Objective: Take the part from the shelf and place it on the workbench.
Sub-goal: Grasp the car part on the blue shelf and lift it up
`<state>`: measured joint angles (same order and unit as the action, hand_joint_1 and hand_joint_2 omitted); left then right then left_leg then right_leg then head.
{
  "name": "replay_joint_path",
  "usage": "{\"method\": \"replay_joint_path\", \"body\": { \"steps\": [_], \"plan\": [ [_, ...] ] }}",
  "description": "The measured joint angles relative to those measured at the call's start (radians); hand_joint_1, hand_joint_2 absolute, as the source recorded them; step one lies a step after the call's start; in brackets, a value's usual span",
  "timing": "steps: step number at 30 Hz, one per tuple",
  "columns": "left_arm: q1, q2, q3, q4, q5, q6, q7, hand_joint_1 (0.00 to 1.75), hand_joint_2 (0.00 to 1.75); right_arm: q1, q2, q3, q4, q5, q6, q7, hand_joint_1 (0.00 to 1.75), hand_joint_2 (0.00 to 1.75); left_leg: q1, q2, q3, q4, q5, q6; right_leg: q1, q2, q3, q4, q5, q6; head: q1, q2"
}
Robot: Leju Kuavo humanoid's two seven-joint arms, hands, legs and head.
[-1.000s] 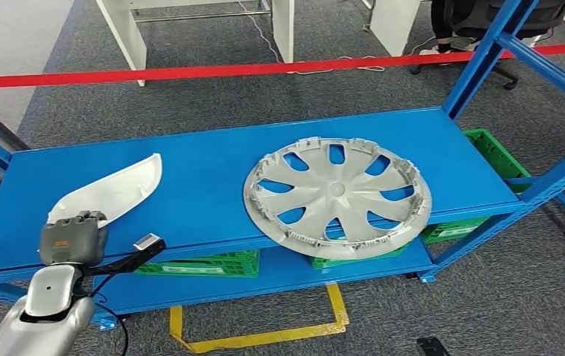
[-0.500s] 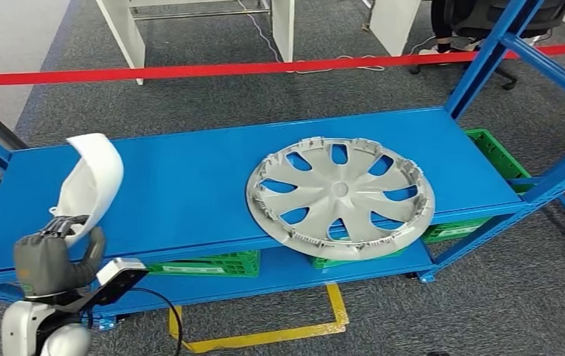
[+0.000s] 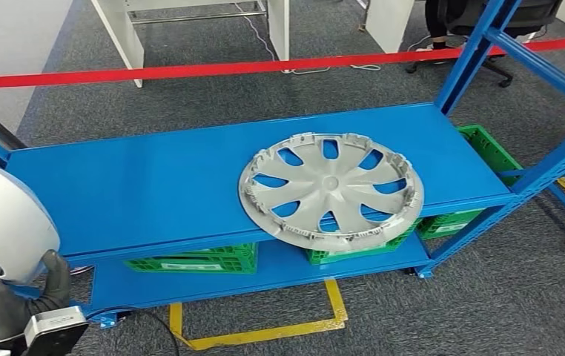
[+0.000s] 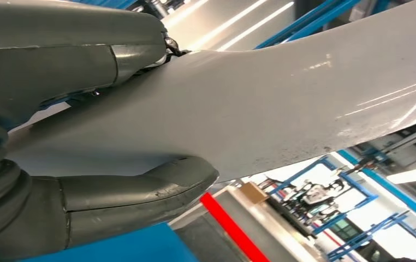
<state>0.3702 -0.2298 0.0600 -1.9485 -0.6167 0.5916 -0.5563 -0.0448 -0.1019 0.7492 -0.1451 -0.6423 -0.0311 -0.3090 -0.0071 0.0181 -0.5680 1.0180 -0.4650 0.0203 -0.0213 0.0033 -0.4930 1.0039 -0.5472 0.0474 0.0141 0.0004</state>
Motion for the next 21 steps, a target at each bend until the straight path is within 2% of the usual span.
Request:
{"method": "replay_joint_path", "body": {
  "steps": [2, 3, 4, 6, 7, 8, 9, 10, 12, 13, 14, 15, 17, 18, 19, 21],
  "plan": [
    [0.01, -0.008, 0.006, -0.01, 0.023, -0.005, -0.018, 1.75, 1.75, 0.002, 0.0, -0.001, 0.0, -0.009, 0.009, 0.014, 0.0, 1.75, 0.002, -0.001, -0.005, 0.005, -0.004, -0.008, -0.001, 0.0, -0.008, 0.001, 0.005, -0.01, 0.0, 0.0],
    [0.02, -0.014, 0.012, -0.017, 0.043, -0.009, -0.034, 1.75, 1.75, 0.003, 0.0, -0.003, 0.0, -0.016, 0.015, 0.021, 0.0, 1.75, 0.003, -0.003, -0.011, 0.02, -0.024, -0.012, -0.002, -0.001, -0.015, 0.0, 0.01, -0.018, -0.002, 0.0],
    [0.032, -0.022, 0.019, -0.027, 0.068, -0.015, -0.055, 1.75, 1.75, 0.004, 0.0, -0.006, 0.0, -0.027, 0.027, 0.028, 0.0, 1.75, 0.005, -0.006, -0.022, 0.054, -0.06, -0.018, -0.003, -0.001, -0.023, -0.001, 0.017, -0.028, -0.004, 0.0],
    [0.058, -0.042, 0.039, -0.045, 0.124, -0.04, -0.101, 1.75, 1.75, 0.008, 0.001, -0.016, 0.001, -0.054, 0.066, 0.028, 0.0, 1.75, 0.008, -0.009, -0.056, 0.172, -0.152, -0.027, -0.002, -0.003, -0.043, 0.002, 0.031, -0.042, -0.011, 0.0],
    [0.071, -0.052, 0.052, -0.054, 0.151, -0.063, -0.118, 1.75, 1.75, 0.011, 0.004, -0.023, 0.001, -0.071, 0.085, 0.019, 0.0, 1.75, 0.009, -0.01, -0.07, 0.232, -0.186, -0.029, 0.0, -0.004, -0.054, 0.004, 0.039, -0.046, -0.012, 0.0],
    [0.082, -0.061, 0.064, -0.062, 0.178, -0.087, -0.13, 1.75, 1.75, 0.012, 0.011, -0.031, 0.001, -0.086, 0.097, 0.01, 0.0, 1.75, 0.009, -0.01, -0.072, 0.269, -0.199, -0.029, 0.002, -0.004, -0.065, 0.007, 0.045, -0.046, -0.012, 0.0],
    [0.092, -0.07, 0.076, -0.069, 0.203, -0.108, -0.137, 1.75, 1.75, 0.011, 0.02, -0.038, 0.0, -0.098, 0.105, 0.004, 0.0, 1.75, 0.009, -0.01, -0.058, 0.271, -0.193, -0.028, 0.003, -0.004, -0.077, 0.01, 0.051, -0.047, -0.012, 0.0],
    [0.1, -0.076, 0.085, -0.075, 0.223, -0.123, -0.14, 1.75, 1.75, 0.008, 0.03, -0.044, 0.0, -0.105, 0.113, 0.005, 0.0, 1.75, 0.009, -0.01, -0.027, 0.235, -0.169, -0.025, 0.005, -0.003, -0.087, 0.013, 0.057, -0.047, -0.013, 0.0],
    [0.112, -0.086, 0.095, -0.09, 0.249, -0.129, -0.143, 1.75, 1.75, 0.004, 0.043, -0.051, -0.001, -0.11, 0.14, 0.015, 0.0, 1.75, 0.006, -0.013, 0.067, 0.089, -0.12, -0.01, 0.009, -0.001, -0.104, 0.016, 0.07, -0.044, -0.013, 0.0],
    [0.118, -0.09, 0.097, -0.099, 0.255, -0.128, -0.143, 1.75, 1.75, 0.003, 0.047, -0.054, -0.001, -0.112, 0.156, 0.019, 0.0, 1.75, 0.004, -0.014, 0.106, 0.023, -0.108, -0.004, 0.01, -0.001, -0.109, 0.016, 0.078, -0.04, -0.013, 0.0],
    [0.124, -0.094, 0.098, -0.108, 0.257, -0.123, -0.144, 1.75, 1.75, 0.002, 0.05, -0.056, -0.002, -0.113, 0.166, 0.02, 0.0, 1.75, 0.0, -0.015, 0.129, -0.022, -0.104, 0.001, 0.01, -0.001, -0.112, 0.016, 0.085, -0.035, -0.013, 0.0],
    [0.132, -0.098, 0.099, -0.116, 0.257, -0.118, -0.144, 1.75, 1.75, 0.002, 0.053, -0.058, -0.002, -0.113, 0.173, 0.02, 0.0, 1.75, -0.003, -0.016, 0.137, -0.043, -0.104, 0.004, 0.008, -0.002, -0.115, 0.014, 0.094, -0.028, -0.014, 0.0],
    [0.149, -0.104, 0.099, -0.128, 0.258, -0.107, -0.144, 1.75, 1.75, 0.003, 0.053, -0.06, -0.001, -0.107, 0.172, 0.017, 0.0, 1.75, -0.004, -0.015, 0.124, -0.051, -0.085, 0.007, 0.006, -0.002, -0.12, 0.007, 0.109, -0.014, -0.016, 0.0],
    [0.156, -0.108, 0.1, -0.133, 0.26, -0.102, -0.144, 1.75, 1.75, 0.005, 0.052, -0.06, 0.0, -0.102, 0.169, 0.014, 0.0, 1.75, -0.002, -0.013, 0.115, -0.055, -0.073, 0.011, 0.005, -0.002, -0.125, 0.008, 0.104, -0.008, -0.017, 0.0],
    [0.161, -0.111, 0.1, -0.136, 0.262, -0.098, -0.144, 1.75, 1.75, 0.007, 0.052, -0.06, 0.001, -0.098, 0.166, 0.012, 0.0, 1.75, 0.001, -0.011, 0.102, -0.06, -0.059, 0.016, 0.006, -0.002, -0.137, 0.025, 0.076, -0.003, -0.015, 0.0],
    [0.171, -0.115, 0.102, -0.14, 0.265, -0.088, -0.144, 1.75, 1.75, 0.01, 0.051, -0.06, 0.002, -0.09, 0.16, 0.009, 0.0, 1.75, 0.003, -0.009, 0.074, -0.062, -0.035, 0.024, 0.006, -0.002, -0.163, 0.117, -0.03, 0.002, -0.011, 0.0]
  ]
}}
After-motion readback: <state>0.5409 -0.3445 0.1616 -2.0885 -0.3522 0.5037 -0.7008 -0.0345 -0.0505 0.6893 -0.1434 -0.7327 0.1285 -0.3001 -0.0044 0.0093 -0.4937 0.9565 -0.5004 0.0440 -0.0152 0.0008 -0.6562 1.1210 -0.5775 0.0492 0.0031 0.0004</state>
